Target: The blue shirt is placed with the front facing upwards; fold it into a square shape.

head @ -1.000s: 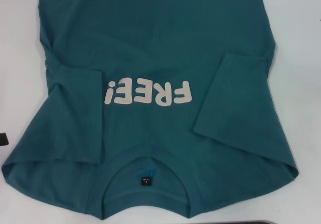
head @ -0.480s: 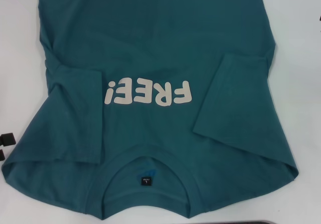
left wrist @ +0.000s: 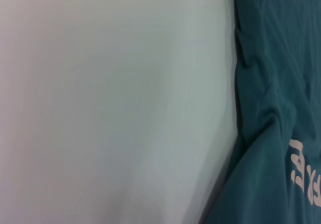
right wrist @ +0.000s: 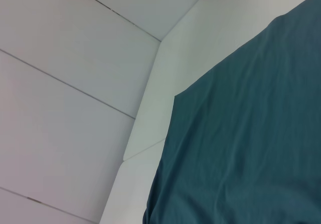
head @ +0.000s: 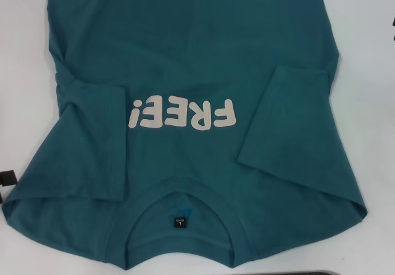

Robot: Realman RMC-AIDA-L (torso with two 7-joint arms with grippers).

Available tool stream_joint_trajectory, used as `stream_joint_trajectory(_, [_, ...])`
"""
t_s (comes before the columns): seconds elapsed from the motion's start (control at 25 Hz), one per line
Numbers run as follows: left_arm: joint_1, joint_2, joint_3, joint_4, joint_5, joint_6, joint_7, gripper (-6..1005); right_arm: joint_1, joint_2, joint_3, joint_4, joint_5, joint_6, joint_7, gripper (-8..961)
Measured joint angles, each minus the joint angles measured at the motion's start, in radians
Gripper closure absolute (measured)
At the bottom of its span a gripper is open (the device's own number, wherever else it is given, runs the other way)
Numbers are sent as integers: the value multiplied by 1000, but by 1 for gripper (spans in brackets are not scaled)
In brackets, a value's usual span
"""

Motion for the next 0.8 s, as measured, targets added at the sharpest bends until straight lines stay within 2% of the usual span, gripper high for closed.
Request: stream_joint_trajectory(0.8, [-2,-13,3,1,46,13,2,267,5,0,0,0,0,6,-3,301])
